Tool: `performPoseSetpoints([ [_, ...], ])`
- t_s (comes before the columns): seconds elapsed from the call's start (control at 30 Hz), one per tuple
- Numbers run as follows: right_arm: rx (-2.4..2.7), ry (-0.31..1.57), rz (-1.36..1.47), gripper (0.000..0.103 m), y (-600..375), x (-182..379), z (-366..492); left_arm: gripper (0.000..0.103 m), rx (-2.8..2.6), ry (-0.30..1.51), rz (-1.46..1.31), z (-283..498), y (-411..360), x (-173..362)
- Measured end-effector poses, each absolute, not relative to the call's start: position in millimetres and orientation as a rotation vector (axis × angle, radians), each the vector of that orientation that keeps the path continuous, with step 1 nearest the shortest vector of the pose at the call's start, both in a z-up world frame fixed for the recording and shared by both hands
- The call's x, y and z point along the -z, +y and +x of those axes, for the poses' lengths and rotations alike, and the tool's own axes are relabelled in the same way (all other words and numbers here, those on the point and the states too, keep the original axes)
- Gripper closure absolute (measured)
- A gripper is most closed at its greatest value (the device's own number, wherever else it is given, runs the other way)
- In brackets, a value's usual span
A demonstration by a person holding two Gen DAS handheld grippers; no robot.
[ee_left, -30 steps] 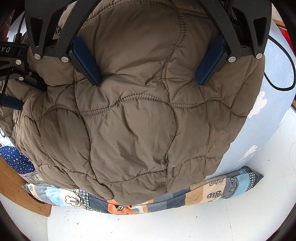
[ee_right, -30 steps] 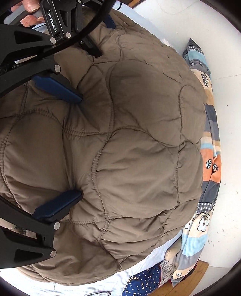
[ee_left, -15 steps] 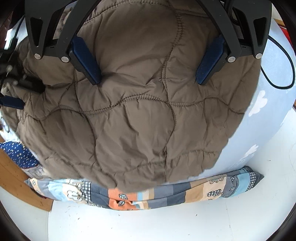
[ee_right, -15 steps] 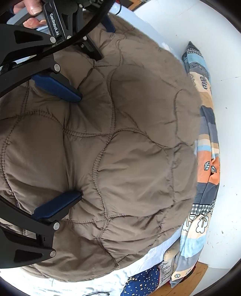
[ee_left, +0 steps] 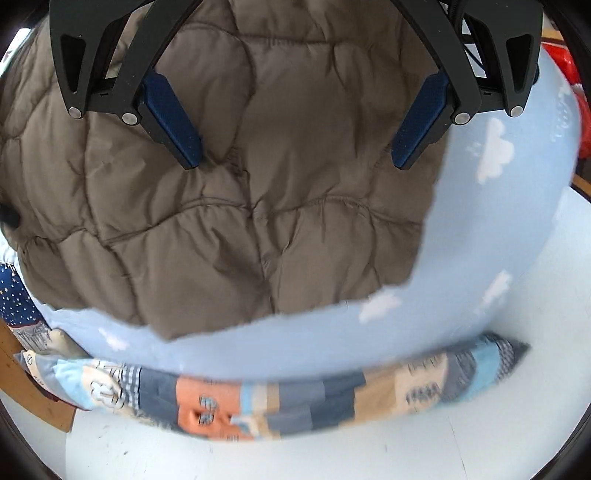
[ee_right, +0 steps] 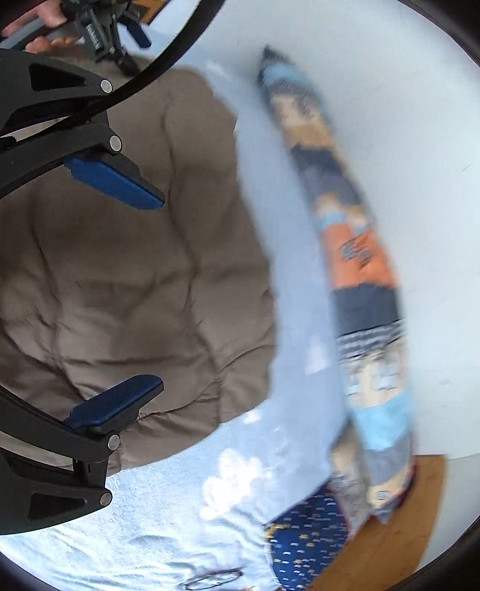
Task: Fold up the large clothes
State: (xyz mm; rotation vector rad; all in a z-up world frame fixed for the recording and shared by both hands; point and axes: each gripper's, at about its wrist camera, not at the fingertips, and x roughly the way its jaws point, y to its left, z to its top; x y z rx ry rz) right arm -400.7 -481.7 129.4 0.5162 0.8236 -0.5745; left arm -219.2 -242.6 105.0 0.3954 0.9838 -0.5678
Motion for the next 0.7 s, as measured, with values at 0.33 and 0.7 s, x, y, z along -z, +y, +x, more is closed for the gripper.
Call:
performPoseSetpoints([
  [0.33, 0.601, 1.034, 0.517, 0.000, -494, -87, -366, 0.000, 0.580, 1.120, 0.307, -191, -244, -85],
  [0.7, 0.541, 0.776, 0.567, 0.007, -450, -158, -447, 0.000, 0.625, 0.940, 0.177, -273, -159, -148],
])
